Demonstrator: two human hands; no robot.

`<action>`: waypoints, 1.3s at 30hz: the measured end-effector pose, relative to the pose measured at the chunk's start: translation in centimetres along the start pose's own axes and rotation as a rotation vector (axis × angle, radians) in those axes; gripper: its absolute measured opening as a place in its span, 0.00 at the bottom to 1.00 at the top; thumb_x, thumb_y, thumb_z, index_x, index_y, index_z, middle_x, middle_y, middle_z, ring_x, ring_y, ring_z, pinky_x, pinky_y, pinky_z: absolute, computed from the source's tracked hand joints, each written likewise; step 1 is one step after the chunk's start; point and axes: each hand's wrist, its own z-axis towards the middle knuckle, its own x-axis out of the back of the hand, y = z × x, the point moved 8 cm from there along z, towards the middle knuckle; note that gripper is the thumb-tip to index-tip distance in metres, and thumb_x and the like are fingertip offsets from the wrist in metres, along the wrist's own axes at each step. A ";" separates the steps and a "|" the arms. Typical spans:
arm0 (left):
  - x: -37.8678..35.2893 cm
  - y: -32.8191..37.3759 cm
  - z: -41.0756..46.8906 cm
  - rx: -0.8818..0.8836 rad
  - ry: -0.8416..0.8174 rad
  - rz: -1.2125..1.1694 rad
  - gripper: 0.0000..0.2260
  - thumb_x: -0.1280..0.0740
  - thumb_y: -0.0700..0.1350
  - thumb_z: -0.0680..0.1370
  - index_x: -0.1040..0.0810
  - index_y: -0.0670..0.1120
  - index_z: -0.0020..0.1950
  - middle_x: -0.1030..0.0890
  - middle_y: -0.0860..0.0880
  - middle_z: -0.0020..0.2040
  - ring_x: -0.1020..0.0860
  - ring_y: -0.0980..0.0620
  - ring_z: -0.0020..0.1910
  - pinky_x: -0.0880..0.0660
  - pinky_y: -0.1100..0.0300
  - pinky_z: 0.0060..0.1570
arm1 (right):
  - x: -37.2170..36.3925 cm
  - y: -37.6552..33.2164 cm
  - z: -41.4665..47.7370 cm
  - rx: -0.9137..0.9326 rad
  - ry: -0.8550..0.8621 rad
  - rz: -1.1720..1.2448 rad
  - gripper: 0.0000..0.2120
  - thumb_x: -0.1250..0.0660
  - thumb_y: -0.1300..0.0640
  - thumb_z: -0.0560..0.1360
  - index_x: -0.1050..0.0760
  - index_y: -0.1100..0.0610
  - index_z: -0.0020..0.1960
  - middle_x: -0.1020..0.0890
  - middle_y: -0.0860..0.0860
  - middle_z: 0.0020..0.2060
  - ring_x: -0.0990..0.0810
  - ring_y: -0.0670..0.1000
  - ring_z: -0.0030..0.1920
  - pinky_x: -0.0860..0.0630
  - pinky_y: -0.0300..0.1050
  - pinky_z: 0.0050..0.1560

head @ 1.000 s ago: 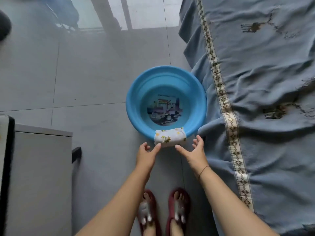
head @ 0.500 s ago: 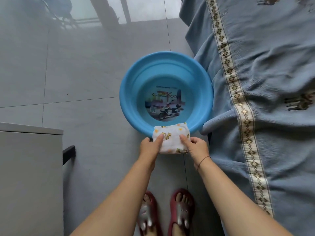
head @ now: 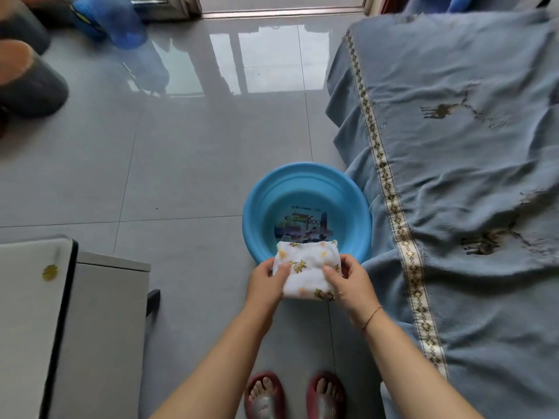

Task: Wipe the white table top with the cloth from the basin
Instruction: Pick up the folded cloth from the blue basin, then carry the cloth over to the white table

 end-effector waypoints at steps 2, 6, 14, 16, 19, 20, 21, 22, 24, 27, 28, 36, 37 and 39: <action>0.9 3.2 -2.2 -0.058 -0.014 -0.029 0.05 0.35 0.42 0.79 0.20 0.48 0.51 0.16 0.45 0.48 0.18 0.47 0.48 0.20 0.48 0.50 | -0.8 -3.6 -1.5 0.044 -0.016 -0.001 0.08 0.34 0.67 0.74 0.27 0.56 0.49 0.20 0.55 0.46 0.22 0.50 0.45 0.24 0.46 0.50; 3.4 10.0 -6.6 -0.148 0.005 -0.109 0.07 0.35 0.41 0.79 0.20 0.45 0.54 0.15 0.45 0.48 0.17 0.46 0.48 0.20 0.49 0.49 | -2.4 -11.9 -5.0 0.128 -0.037 0.001 0.10 0.34 0.69 0.74 0.27 0.56 0.50 0.20 0.57 0.47 0.21 0.55 0.48 0.24 0.55 0.54; 9.0 24.2 -16.8 -0.358 -0.040 -0.235 0.08 0.35 0.39 0.79 0.21 0.43 0.55 0.15 0.43 0.48 0.17 0.46 0.46 0.22 0.58 0.38 | -6.2 -28.1 -13.4 0.288 -0.154 0.076 0.12 0.34 0.68 0.73 0.27 0.58 0.54 0.19 0.62 0.49 0.19 0.57 0.48 0.21 0.54 0.51; 10.6 26.9 -19.4 -0.411 -0.040 -0.268 0.08 0.35 0.39 0.78 0.20 0.44 0.55 0.15 0.43 0.48 0.17 0.46 0.46 0.22 0.57 0.39 | -7.3 -31.6 -15.9 0.323 -0.206 0.088 0.12 0.33 0.67 0.73 0.28 0.59 0.55 0.19 0.63 0.50 0.18 0.59 0.49 0.21 0.57 0.51; 12.9 29.9 -23.3 -0.495 -0.021 -0.327 0.08 0.35 0.38 0.78 0.20 0.46 0.55 0.15 0.44 0.48 0.16 0.46 0.46 0.21 0.59 0.39 | -9.0 -36.3 -19.6 0.393 -0.259 0.105 0.11 0.33 0.66 0.72 0.27 0.59 0.54 0.18 0.61 0.48 0.18 0.56 0.45 0.20 0.49 0.43; 13.7 30.6 -24.6 -0.518 -0.011 -0.344 0.08 0.35 0.38 0.78 0.19 0.46 0.54 0.15 0.45 0.47 0.16 0.47 0.46 0.21 0.60 0.38 | -9.5 -37.6 -20.8 0.420 -0.273 0.100 0.11 0.34 0.68 0.73 0.27 0.59 0.53 0.18 0.61 0.48 0.18 0.54 0.44 0.20 0.47 0.42; 14.4 31.2 -25.9 -0.539 0.000 -0.361 0.08 0.35 0.38 0.78 0.19 0.47 0.54 0.15 0.46 0.47 0.16 0.48 0.45 0.21 0.61 0.36 | -10.1 -38.7 -22.0 0.442 -0.292 0.094 0.10 0.35 0.69 0.73 0.27 0.59 0.53 0.19 0.61 0.47 0.18 0.54 0.44 0.20 0.47 0.42; 15.1 31.7 -27.1 -0.557 0.013 -0.377 0.08 0.35 0.38 0.78 0.19 0.47 0.53 0.14 0.46 0.46 0.16 0.49 0.44 0.22 0.62 0.36 | -10.6 -39.6 -23.2 0.460 -0.320 0.089 0.10 0.36 0.70 0.74 0.28 0.60 0.53 0.19 0.62 0.47 0.19 0.54 0.44 0.21 0.47 0.43; 16.6 32.1 -29.5 -0.588 0.042 -0.400 0.08 0.35 0.39 0.78 0.19 0.48 0.54 0.14 0.47 0.47 0.16 0.50 0.45 0.21 0.62 0.36 | -11.7 -41.0 -25.7 0.484 -0.383 0.081 0.10 0.37 0.70 0.74 0.28 0.62 0.53 0.19 0.62 0.46 0.19 0.54 0.43 0.20 0.46 0.40; 18.6 31.9 -33.1 -0.627 0.087 -0.419 0.09 0.35 0.41 0.79 0.20 0.49 0.57 0.15 0.47 0.49 0.16 0.49 0.47 0.21 0.60 0.38 | -13.0 -42.4 -29.6 0.502 -0.458 0.074 0.09 0.37 0.71 0.74 0.29 0.62 0.53 0.20 0.60 0.43 0.19 0.54 0.40 0.21 0.44 0.34; 19.3 31.6 -34.4 -0.639 0.108 -0.428 0.10 0.35 0.41 0.79 0.20 0.49 0.58 0.15 0.47 0.50 0.16 0.48 0.48 0.21 0.60 0.39 | -13.4 -42.7 -31.0 0.510 -0.484 0.067 0.09 0.38 0.71 0.75 0.29 0.62 0.53 0.20 0.61 0.43 0.19 0.55 0.40 0.21 0.46 0.34; 24.1 24.6 -45.8 -0.694 0.344 -0.537 0.10 0.36 0.41 0.79 0.21 0.50 0.59 0.15 0.47 0.51 0.17 0.48 0.50 0.21 0.58 0.41 | -17.0 -40.4 -41.9 0.519 -0.750 -0.074 0.09 0.40 0.70 0.76 0.31 0.61 0.55 0.22 0.61 0.45 0.23 0.59 0.43 0.24 0.56 0.40; 24.7 23.2 -47.3 -0.697 0.378 -0.553 0.11 0.36 0.41 0.79 0.21 0.50 0.59 0.15 0.47 0.51 0.17 0.48 0.50 0.21 0.58 0.42 | -17.6 -39.5 -43.2 0.510 -0.785 -0.090 0.10 0.40 0.70 0.76 0.31 0.60 0.55 0.22 0.60 0.43 0.23 0.58 0.42 0.24 0.52 0.37; 26.1 20.0 -50.2 -0.697 0.448 -0.587 0.11 0.36 0.40 0.79 0.21 0.50 0.60 0.16 0.47 0.52 0.17 0.48 0.51 0.21 0.58 0.43 | -18.9 -37.4 -45.7 0.482 -0.861 -0.123 0.11 0.40 0.70 0.76 0.30 0.59 0.55 0.21 0.59 0.41 0.23 0.56 0.40 0.24 0.49 0.35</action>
